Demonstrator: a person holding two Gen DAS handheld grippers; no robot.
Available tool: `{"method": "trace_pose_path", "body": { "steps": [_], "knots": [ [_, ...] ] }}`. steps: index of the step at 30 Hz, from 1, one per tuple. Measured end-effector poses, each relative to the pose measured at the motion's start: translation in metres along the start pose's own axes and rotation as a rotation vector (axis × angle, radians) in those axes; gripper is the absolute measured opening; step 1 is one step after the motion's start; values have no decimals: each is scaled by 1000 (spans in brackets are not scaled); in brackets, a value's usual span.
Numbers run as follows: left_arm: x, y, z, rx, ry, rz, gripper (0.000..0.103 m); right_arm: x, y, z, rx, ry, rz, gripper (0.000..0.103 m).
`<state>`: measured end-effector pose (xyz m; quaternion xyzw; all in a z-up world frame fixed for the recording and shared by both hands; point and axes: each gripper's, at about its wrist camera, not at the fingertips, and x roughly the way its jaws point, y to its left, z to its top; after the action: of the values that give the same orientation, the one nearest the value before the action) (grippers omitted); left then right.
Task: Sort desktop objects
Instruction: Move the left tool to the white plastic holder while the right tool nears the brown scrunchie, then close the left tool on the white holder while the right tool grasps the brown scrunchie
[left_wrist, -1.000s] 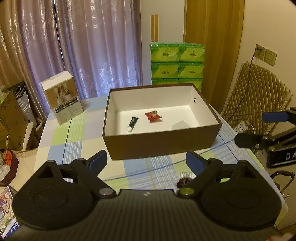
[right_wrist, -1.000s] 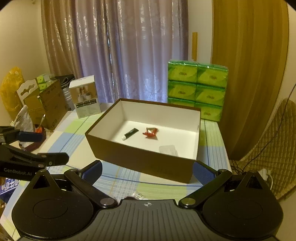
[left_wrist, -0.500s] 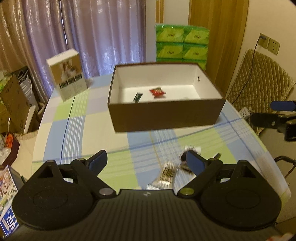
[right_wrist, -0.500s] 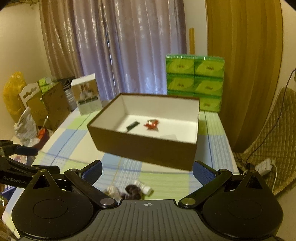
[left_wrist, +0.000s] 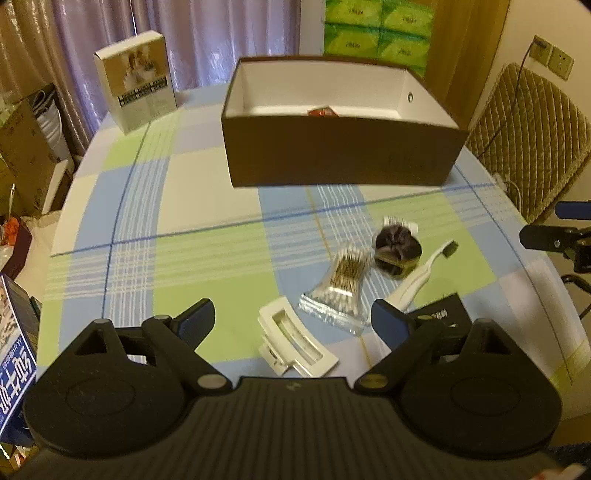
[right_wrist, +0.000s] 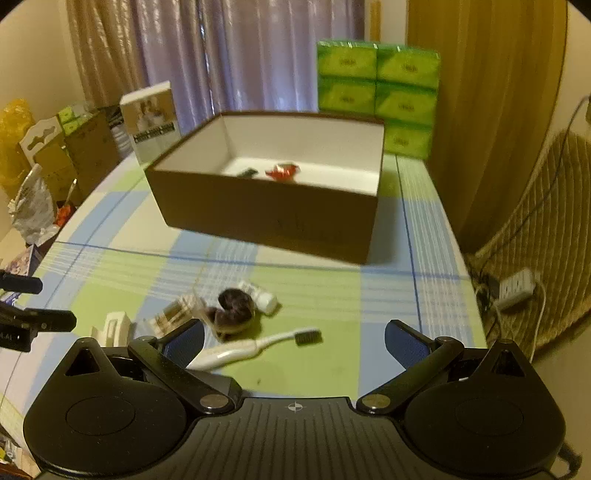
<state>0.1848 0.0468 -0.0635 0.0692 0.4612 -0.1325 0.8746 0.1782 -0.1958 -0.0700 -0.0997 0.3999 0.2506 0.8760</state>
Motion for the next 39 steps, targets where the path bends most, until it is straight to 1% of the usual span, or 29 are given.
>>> {"method": "trace_pose_path", "body": {
  "steps": [9, 11, 15, 21, 23, 27, 29, 31, 33, 35, 38, 39],
  "knots": [
    [35, -1, -13, 4, 79, -21, 84, 21, -17, -11, 83, 68, -29, 101],
    [45, -1, -15, 2, 100, -18, 81, 26, -21, -12, 96, 83, -39, 101],
    [60, 2, -15, -1, 125, -15, 80, 33, -27, -13, 119, 105, -44, 101],
    [80, 7, -13, -13, 164, -14, 80, 42, -29, -11, 126, 114, -42, 101],
    [86, 8, -12, -16, 175, -14, 74, 45, -29, -10, 128, 115, -35, 101],
    [97, 11, -10, -25, 194, -13, 68, 53, -25, -6, 129, 120, -14, 101],
    [101, 14, -10, -31, 210, -8, 64, 58, -21, -2, 125, 125, 0, 101],
    [105, 18, -10, -41, 221, -2, 64, 63, -16, 1, 119, 127, 14, 101],
    [107, 22, -11, -47, 228, 9, 61, 69, -11, 6, 113, 129, 31, 101],
    [109, 27, -11, -53, 231, 12, 50, 76, -5, 9, 108, 132, 52, 101],
    [111, 36, -11, -65, 231, 16, 39, 88, 3, 15, 105, 141, 75, 101],
    [111, 39, -10, -62, 226, 23, 39, 92, 5, 16, 107, 143, 79, 101]
  ]
}}
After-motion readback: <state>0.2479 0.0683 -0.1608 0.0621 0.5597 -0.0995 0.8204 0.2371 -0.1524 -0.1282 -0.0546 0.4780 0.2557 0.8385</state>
